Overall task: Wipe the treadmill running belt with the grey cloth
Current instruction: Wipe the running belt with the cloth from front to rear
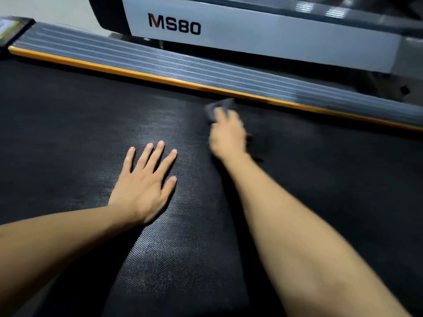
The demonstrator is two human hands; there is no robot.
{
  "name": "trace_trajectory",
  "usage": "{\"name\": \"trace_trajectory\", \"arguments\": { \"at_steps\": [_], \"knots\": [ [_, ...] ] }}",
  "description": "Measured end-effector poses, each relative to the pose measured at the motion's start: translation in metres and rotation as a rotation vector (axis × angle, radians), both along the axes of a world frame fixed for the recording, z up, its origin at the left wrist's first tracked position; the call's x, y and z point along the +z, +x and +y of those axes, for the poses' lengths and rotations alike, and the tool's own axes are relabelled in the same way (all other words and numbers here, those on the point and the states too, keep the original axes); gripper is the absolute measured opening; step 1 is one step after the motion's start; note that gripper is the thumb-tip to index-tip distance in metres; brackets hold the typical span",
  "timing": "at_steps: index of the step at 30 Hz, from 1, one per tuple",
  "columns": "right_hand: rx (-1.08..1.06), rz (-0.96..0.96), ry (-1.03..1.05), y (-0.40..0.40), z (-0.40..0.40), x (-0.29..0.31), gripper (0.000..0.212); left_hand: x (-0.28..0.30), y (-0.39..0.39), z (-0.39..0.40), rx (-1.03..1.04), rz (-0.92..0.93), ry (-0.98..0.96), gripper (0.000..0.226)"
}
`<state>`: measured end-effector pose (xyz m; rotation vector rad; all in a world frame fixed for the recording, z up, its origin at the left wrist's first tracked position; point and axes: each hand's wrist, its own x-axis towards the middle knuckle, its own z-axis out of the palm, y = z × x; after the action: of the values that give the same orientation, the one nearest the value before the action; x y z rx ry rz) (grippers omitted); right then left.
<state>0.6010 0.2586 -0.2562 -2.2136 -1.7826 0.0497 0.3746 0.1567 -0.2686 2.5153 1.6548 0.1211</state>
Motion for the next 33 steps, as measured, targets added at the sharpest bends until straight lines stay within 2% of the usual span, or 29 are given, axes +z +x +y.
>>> {"name": "trace_trajectory", "arguments": {
  "at_steps": [3,5,7,12,15,17,20,23,26,30,33],
  "knots": [
    [0.285,0.064,-0.041,-0.084,-0.019,0.002,0.051,0.000,0.000,-0.001,0.018,-0.021,0.009,0.071],
    [0.320,0.076,-0.075,-0.090,-0.024,0.004,0.056,0.000,-0.001,-0.002,0.052,-0.046,0.021,0.074],
    [0.239,0.060,-0.064,-0.058,-0.030,0.003,0.057,0.001,-0.002,-0.003,0.096,-0.063,0.033,0.074],
    [-0.222,0.044,0.029,0.066,-0.069,-0.003,0.054,-0.002,-0.001,-0.005,0.152,-0.064,0.043,0.072],
    [-0.330,0.086,0.010,0.081,-0.078,0.001,0.053,-0.005,0.000,-0.003,0.159,-0.053,0.057,0.071],
    [-0.234,0.040,0.035,0.043,-0.073,-0.001,0.053,-0.005,0.001,-0.003,0.153,-0.050,0.058,0.069],
    [0.094,0.053,0.051,-0.049,-0.068,-0.007,0.055,-0.003,0.001,-0.003,0.151,-0.061,0.069,0.068],
    [0.276,0.082,-0.034,-0.094,-0.073,-0.001,0.054,-0.001,-0.002,-0.005,0.166,-0.067,0.083,0.068],
    [0.242,0.076,-0.004,-0.054,-0.084,-0.003,0.055,0.000,-0.003,-0.003,0.158,-0.053,0.088,0.068],
    [-0.097,0.031,0.041,0.045,-0.120,-0.008,0.054,0.001,-0.002,-0.004,0.161,-0.060,0.079,0.068],
    [-0.186,0.081,0.036,0.097,-0.141,0.004,0.051,0.000,0.000,-0.003,0.171,-0.070,0.082,0.068]
  ]
}}
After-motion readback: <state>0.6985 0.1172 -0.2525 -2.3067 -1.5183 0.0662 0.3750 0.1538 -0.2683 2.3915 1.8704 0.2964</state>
